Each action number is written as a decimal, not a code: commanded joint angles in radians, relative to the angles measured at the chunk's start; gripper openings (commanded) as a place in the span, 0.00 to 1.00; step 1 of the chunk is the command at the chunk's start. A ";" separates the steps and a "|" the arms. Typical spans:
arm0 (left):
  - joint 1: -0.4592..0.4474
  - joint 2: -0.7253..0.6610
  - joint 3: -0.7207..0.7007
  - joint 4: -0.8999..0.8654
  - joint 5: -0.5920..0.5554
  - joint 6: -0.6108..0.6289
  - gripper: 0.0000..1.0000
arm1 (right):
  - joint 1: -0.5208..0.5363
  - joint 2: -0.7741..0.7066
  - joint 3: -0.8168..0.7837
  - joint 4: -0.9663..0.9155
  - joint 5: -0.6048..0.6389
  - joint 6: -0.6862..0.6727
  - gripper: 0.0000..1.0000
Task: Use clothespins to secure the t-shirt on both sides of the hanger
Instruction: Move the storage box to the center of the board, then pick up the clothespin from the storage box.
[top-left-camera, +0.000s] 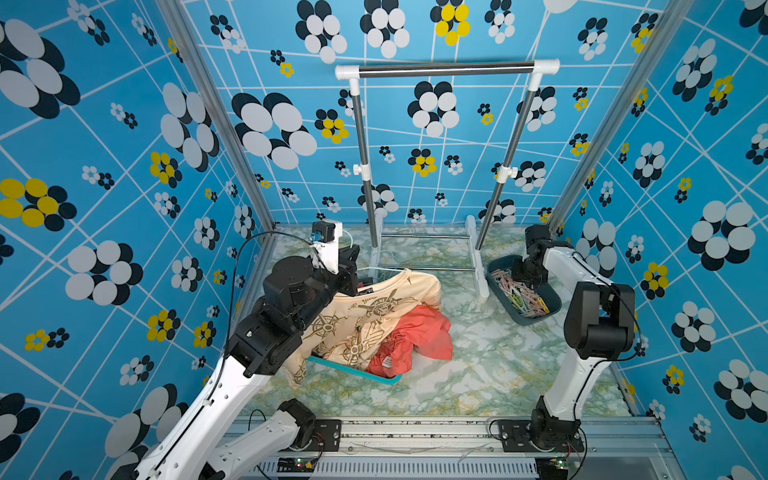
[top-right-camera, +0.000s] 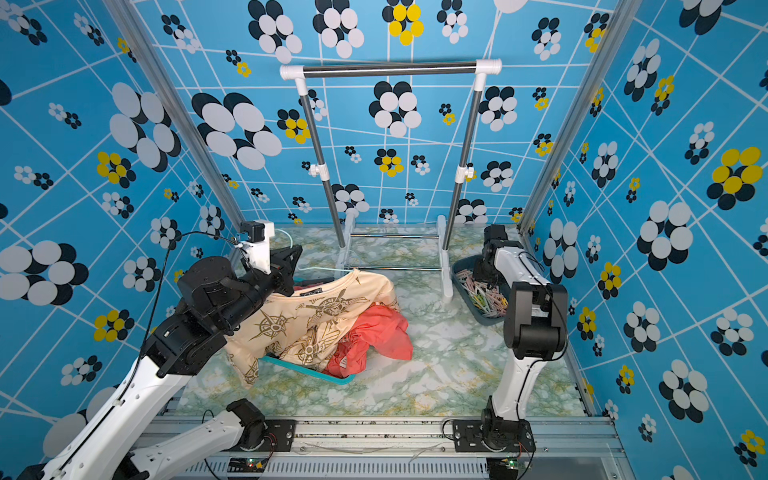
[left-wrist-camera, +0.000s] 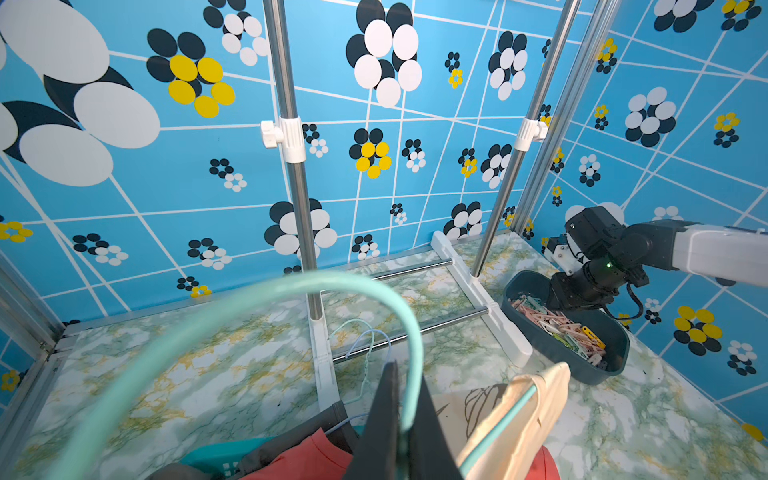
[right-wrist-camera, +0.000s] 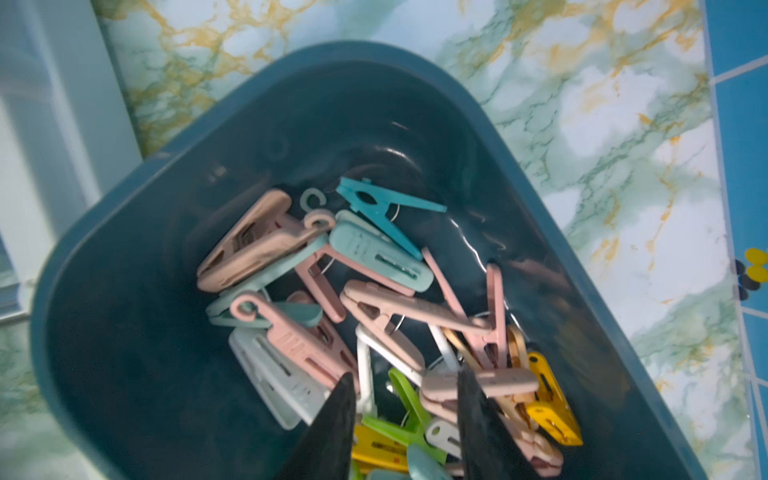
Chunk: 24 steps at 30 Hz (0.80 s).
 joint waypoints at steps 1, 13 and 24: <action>0.008 -0.034 -0.013 0.046 -0.003 -0.021 0.00 | 0.005 0.063 0.061 0.014 0.028 -0.028 0.44; 0.008 -0.047 -0.004 0.003 -0.030 -0.021 0.00 | 0.009 0.196 0.210 -0.003 -0.001 -0.039 0.33; 0.010 -0.060 -0.025 0.017 -0.012 -0.037 0.00 | 0.010 0.178 0.164 0.022 -0.011 -0.037 0.42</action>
